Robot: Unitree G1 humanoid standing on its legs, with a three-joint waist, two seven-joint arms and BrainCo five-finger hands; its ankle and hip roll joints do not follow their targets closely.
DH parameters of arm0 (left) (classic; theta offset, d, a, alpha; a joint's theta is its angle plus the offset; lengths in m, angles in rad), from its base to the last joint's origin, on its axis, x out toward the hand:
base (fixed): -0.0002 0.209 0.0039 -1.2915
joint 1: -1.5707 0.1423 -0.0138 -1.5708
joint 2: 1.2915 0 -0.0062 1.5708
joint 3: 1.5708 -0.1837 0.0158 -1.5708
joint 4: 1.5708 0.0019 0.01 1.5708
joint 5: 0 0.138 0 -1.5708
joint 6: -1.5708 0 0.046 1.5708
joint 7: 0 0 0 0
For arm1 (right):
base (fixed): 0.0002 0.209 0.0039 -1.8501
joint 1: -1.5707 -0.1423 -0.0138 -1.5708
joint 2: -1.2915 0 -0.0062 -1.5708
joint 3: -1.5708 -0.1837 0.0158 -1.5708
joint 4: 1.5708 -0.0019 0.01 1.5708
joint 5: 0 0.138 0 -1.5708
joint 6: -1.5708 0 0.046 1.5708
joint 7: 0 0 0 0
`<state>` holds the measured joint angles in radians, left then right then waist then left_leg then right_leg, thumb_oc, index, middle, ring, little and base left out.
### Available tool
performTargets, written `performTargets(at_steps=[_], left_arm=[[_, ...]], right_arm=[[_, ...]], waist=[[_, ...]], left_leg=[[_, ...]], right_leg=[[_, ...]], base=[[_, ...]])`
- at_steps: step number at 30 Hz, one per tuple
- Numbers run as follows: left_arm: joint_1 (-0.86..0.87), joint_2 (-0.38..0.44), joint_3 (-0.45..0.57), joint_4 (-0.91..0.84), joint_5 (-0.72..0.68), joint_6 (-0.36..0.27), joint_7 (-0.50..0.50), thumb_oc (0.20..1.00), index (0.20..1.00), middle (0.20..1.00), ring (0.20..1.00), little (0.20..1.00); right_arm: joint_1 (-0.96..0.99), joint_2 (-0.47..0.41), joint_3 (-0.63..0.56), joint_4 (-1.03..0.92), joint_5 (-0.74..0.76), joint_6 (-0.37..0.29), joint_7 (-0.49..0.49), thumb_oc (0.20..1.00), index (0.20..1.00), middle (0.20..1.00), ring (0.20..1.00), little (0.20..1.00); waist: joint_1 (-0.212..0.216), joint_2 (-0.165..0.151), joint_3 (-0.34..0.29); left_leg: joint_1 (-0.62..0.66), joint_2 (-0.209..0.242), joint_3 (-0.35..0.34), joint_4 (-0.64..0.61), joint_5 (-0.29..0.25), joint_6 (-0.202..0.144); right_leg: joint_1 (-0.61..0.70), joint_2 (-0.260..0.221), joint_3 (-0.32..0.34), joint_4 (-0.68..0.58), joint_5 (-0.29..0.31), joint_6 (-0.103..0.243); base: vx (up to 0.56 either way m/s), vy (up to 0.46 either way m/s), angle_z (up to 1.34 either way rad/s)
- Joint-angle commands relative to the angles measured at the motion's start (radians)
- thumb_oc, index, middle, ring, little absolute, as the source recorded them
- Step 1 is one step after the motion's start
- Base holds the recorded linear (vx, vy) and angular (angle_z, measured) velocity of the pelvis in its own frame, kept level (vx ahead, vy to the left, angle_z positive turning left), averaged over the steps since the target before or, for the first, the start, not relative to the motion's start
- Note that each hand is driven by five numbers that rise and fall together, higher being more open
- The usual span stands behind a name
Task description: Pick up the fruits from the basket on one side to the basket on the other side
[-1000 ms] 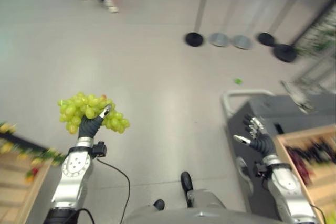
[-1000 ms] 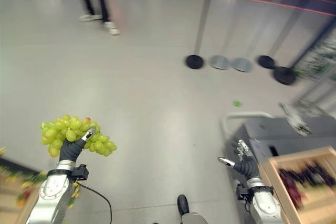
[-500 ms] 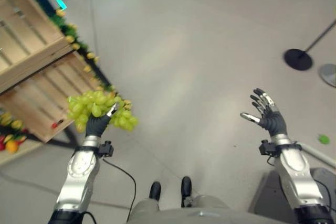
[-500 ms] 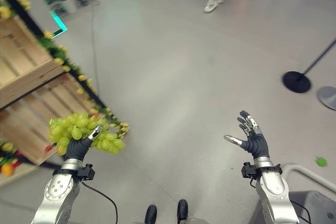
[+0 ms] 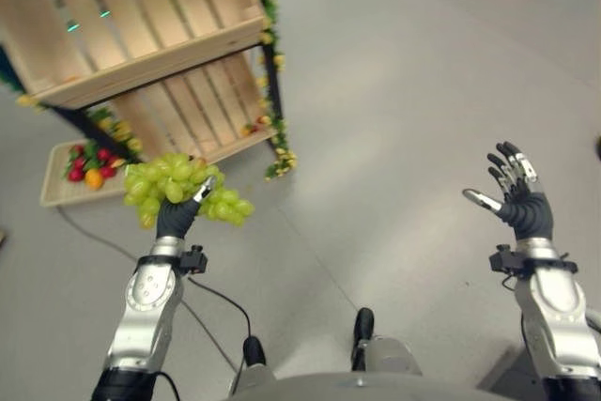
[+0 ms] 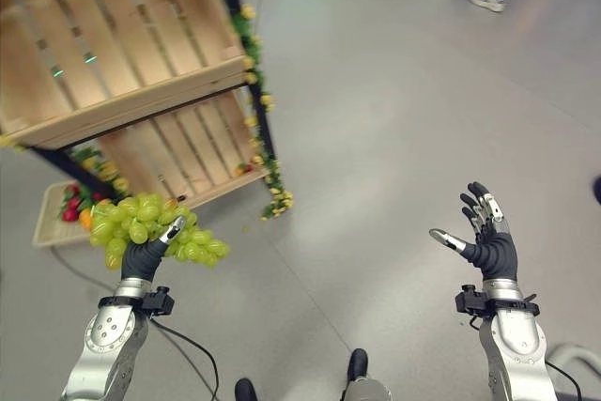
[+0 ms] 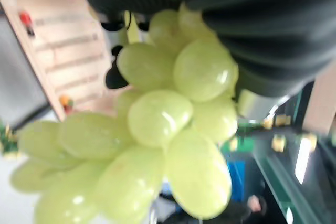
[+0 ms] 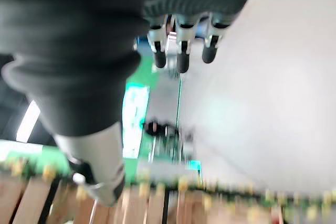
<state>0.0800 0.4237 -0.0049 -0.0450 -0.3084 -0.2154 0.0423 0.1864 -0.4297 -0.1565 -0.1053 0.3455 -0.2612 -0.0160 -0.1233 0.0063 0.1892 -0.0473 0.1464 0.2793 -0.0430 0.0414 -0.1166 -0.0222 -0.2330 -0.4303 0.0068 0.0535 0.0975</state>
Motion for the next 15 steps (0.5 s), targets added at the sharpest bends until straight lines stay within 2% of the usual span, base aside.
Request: performTargets(at_steps=[1,3,4,5,6,7,8,9,10,11,12,14,15], left_arm=[[-0.033,0.074,0.064,-0.074,0.005,-0.09,0.012,0.2,0.2,0.2,0.2,0.2],[-0.019,0.08,0.076,-0.08,0.015,-0.091,0.014,0.2,0.2,0.2,0.2,0.2],[-0.022,0.088,0.079,-0.083,0.026,-0.088,0.019,0.2,0.2,0.2,0.2,0.2],[-0.022,0.088,0.079,-0.084,0.027,-0.087,0.02,0.2,0.2,0.2,0.2,0.2],[-0.023,0.095,0.075,-0.086,0.032,-0.089,0.024,0.2,0.2,0.2,0.2,0.2],[-0.023,0.095,0.076,-0.087,0.032,-0.089,0.025,0.2,0.2,0.2,0.2,0.2],[-0.022,0.102,0.075,-0.085,0.063,-0.089,0.042,0.2,0.2,0.2,0.2,0.2],[-0.023,0.102,0.076,-0.085,0.064,-0.088,0.042,0.2,0.2,0.2,0.2,0.2],[-0.028,0.097,0.065,-0.074,0.054,-0.089,0.034,0.2,0.2,0.2,0.2,0.2],[-0.028,0.097,0.064,-0.074,0.053,-0.089,0.033,0.2,0.2,0.2,0.2,0.2],[-0.022,0.087,0.064,-0.073,0.055,-0.085,0.029,0.2,0.2,0.2,0.2,0.2],[-0.013,0.086,0.066,-0.078,0.071,-0.076,0.029,0.2,0.2,0.2,0.2,0.2],[-0.013,0.086,0.066,-0.079,0.071,-0.075,0.029,0.2,0.2,0.2,0.2,0.2]], right_arm=[[-0.096,-0.022,0.007,-0.036,-0.013,-0.034,-0.013,1.0,1.0,1.0,1.0,1.0],[-0.099,-0.013,0.02,-0.036,-0.039,-0.02,-0.006,1.0,1.0,1.0,1.0,1.0],[-0.104,-0.005,0.018,-0.039,-0.046,-0.018,-0.011,1.0,1.0,1.0,1.0,1.0],[-0.105,-0.004,0.018,-0.038,-0.047,-0.018,-0.011,1.0,1.0,1.0,1.0,1.0],[-0.121,0.014,0.039,-0.041,-0.06,-0.017,-0.013,1.0,1.0,1.0,1.0,1.0],[-0.122,0.014,0.04,-0.04,-0.061,-0.018,-0.014,1.0,1.0,1.0,1.0,1.0],[-0.143,0.024,0.074,-0.035,-0.067,-0.013,-0.011,1.0,1.0,1.0,1.0,1.0],[-0.145,0.023,0.075,-0.033,-0.067,-0.014,-0.012,1.0,1.0,1.0,1.0,1.0],[-0.119,0.032,0.073,-0.031,-0.06,-0.006,0.009,1.0,1.0,1.0,1.0,1.0],[-0.118,0.032,0.072,-0.031,-0.059,-0.006,0.009,1.0,1.0,1.0,1.0,1.0],[-0.08,0.036,0.056,-0.03,-0.039,-0.01,0.023,1.0,1.0,1.0,1.0,1.0],[-0.064,0.044,0.044,-0.02,-0.029,-0.007,0.023,1.0,1.0,1.0,1.0,1.0],[-0.065,0.043,0.043,-0.019,-0.029,-0.008,0.023,1.0,1.0,1.0,1.0,1.0]], waist=[[0.04,-0.03,-0.033],[0.066,-0.05,-0.03],[0.079,-0.056,-0.027],[0.076,-0.06,-0.027],[0.088,-0.052,-0.018],[0.087,-0.054,-0.018],[0.1,-0.035,-0.009],[0.099,-0.037,-0.009],[0.069,-0.011,-0.012],[0.07,-0.011,-0.014],[0.067,0.005,-0.007],[0.063,0.016,-0.003],[0.06,0.017,-0.004]], left_leg=[[-0.014,0.1,0.018,0.157,-0.062,-0.034],[-0.037,0.052,-0.002,0.223,-0.14,0.001],[-0.046,0.018,-0.005,0.223,-0.157,0.021],[-0.048,0.01,-0.007,0.224,-0.159,0.026],[-0.055,-0.046,-0.051,0.22,-0.179,0.062],[-0.056,-0.051,-0.051,0.22,-0.181,0.066],[-0.037,-0.108,-0.079,0.182,-0.161,0.106],[-0.035,-0.11,-0.078,0.177,-0.158,0.106],[0.007,-0.139,-0.147,0.115,-0.137,0.121],[0.007,-0.138,-0.146,0.11,-0.132,0.12],[0.047,-0.163,-0.204,0.055,-0.111,0.121],[0.077,-0.172,-0.259,0.004,-0.096,0.118],[0.075,-0.172,-0.262,0.001,-0.091,0.119]], right_leg=[[0.033,-0.039,-0.033,-0.01,-0.022,0.098],[0.061,-0.111,-0.055,0.038,0.008,0.119],[0.064,-0.15,-0.062,0.094,0.044,0.128],[0.063,-0.159,-0.064,0.1,0.044,0.133],[0.029,-0.216,-0.03,0.198,0.099,0.126],[0.025,-0.222,-0.028,0.203,0.099,0.13],[0.001,-0.23,0.001,0.264,0.128,0.101],[-0.003,-0.233,0.003,0.27,0.125,0.101],[-0.071,-0.079,0.159,0.339,0.006,0.062],[-0.076,-0.079,0.16,0.341,0.006,0.06],[-0.134,0.008,0.158,0.366,-0.075,0.042],[-0.167,0.031,0.109,0.347,-0.108,0.027],[-0.167,0.031,0.105,0.343,-0.104,0.026]], base=[[0.11,0.421,1.08],[0.17,0.564,0.77],[0.11,0.387,0.37],[0.14,0.56,0.83],[0.09,0.373,0.98],[0.19,0.788,1.27],[0.1,0.443,0.78],[0.3,0.723,0.78],[0.2,0.283,0.67],[0.43,0.505,1.09],[0.29,0.267,0.98],[0.27,0.216,1.24],[0.16,0.083,1.6]])
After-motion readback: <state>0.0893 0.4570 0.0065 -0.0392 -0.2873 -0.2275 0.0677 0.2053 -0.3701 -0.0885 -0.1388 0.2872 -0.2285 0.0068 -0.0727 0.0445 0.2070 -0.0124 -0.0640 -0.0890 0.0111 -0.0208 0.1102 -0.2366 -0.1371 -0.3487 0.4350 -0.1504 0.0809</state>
